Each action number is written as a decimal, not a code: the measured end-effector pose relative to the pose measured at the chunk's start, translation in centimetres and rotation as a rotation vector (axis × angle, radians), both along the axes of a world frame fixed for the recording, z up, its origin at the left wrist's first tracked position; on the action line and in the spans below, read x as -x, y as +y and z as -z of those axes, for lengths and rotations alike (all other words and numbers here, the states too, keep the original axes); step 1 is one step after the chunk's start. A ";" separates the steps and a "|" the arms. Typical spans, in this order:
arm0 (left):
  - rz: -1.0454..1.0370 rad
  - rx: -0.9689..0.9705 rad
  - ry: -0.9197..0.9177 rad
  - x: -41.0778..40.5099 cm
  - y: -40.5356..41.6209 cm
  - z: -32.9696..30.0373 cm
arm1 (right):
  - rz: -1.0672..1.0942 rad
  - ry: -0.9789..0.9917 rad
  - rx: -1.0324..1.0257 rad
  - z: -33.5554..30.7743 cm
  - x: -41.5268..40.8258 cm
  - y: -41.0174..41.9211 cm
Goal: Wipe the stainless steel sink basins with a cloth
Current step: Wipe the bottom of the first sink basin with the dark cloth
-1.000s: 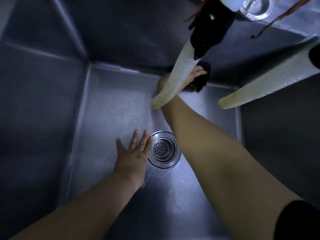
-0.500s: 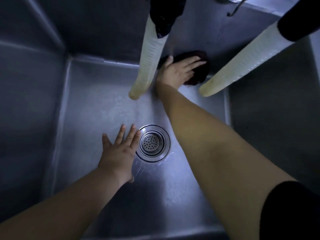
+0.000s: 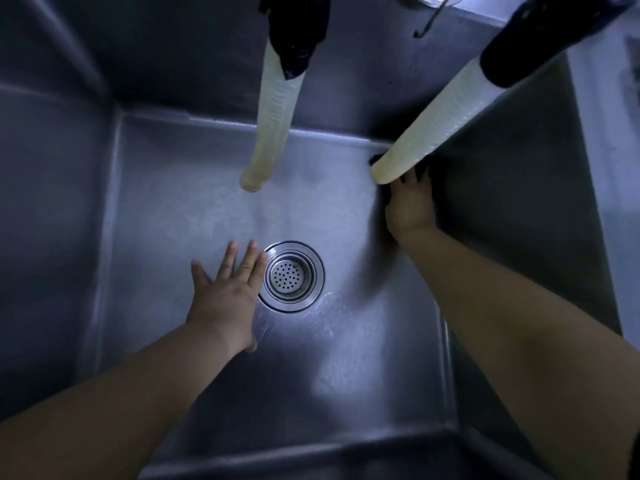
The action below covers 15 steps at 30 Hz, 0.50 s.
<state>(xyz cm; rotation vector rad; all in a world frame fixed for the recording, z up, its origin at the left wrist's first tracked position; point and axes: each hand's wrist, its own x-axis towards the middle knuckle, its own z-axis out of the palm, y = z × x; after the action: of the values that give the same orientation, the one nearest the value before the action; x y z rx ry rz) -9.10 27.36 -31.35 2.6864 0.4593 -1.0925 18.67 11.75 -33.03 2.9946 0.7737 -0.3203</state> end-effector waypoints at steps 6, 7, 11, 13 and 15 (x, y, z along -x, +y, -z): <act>0.022 0.001 0.031 -0.3 0.0 -1.2 | -0.043 0.122 0.103 -0.9 9.7 -6.6; 0.026 -0.003 0.036 -0.2 0.0 -1.2 | -0.038 0.173 0.102 -1.3 11.1 -7.7; 0.048 -0.014 0.041 -0.1 -0.1 -1.5 | -0.217 0.288 0.227 -2.6 18.3 -11.9; 0.042 -0.008 0.039 -0.1 0.0 -1.7 | -0.376 0.288 0.267 -3.8 20.9 -13.3; 0.039 -0.003 0.037 -0.1 0.0 -1.7 | -0.497 0.270 0.324 -4.4 21.9 -13.9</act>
<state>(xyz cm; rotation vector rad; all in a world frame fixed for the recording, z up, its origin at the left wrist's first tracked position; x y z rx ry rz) -8.96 27.36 -29.61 2.6927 0.4169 -1.1551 -3.21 -2.18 -28.61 2.3861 1.3037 -0.7447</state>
